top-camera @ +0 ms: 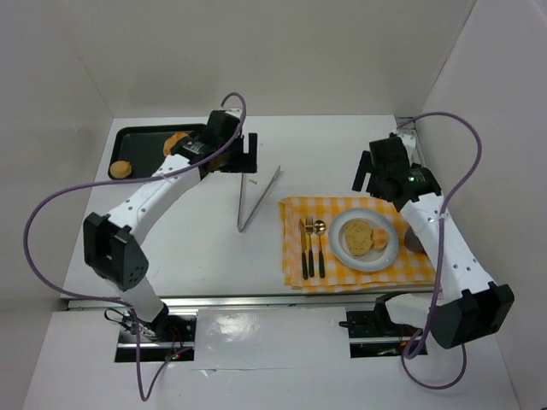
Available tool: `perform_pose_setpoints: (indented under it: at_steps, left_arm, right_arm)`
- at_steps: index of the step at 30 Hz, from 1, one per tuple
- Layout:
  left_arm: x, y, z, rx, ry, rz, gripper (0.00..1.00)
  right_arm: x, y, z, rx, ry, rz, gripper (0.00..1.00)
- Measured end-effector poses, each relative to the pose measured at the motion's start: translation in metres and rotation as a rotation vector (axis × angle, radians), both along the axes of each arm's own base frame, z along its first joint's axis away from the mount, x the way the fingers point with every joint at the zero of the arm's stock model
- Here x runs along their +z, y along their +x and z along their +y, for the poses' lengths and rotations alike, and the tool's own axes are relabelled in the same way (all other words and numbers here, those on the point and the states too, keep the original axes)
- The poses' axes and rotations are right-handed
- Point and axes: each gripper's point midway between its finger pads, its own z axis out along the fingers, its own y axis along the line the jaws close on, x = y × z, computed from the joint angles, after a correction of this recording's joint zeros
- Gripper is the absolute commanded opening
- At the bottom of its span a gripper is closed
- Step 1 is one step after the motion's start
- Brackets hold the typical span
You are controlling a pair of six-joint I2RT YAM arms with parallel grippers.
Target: Place the bread
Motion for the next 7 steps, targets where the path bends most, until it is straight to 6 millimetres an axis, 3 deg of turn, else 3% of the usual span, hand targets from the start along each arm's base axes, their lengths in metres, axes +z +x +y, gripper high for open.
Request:
perform_pose_setpoints:
  at_steps: [4, 7]
  left_arm:
    - [0.036, -0.022, 0.009, 0.008, -0.054, -0.051, 0.93]
    - [0.039, -0.038, 0.012, 0.003, -0.086, -0.042, 0.92]
  right_arm:
    - [-0.055, -0.020, 0.000, 0.004, -0.006, 0.145, 1.00]
    - [-0.070, -0.027, -0.001, -0.002, -0.010, 0.183, 1.00]
